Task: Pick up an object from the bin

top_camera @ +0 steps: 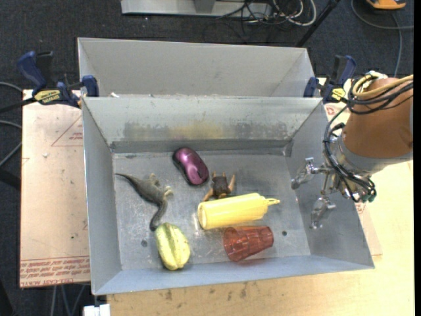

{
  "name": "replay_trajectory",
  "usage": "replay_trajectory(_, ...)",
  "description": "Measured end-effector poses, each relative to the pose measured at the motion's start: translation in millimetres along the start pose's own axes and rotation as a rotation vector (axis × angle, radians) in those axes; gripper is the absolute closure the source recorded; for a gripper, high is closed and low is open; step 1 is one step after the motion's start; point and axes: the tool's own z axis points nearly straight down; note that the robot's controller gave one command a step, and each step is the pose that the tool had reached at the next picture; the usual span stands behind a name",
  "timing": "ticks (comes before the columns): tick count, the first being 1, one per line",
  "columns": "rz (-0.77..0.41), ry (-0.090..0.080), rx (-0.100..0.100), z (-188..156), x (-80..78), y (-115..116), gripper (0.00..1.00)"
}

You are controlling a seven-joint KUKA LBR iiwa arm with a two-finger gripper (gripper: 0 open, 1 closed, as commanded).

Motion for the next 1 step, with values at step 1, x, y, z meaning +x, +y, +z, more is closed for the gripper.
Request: replay_trajectory(1, 0.042, 0.008, -0.004, 10.0, 9.7, 23.2, 0.00)
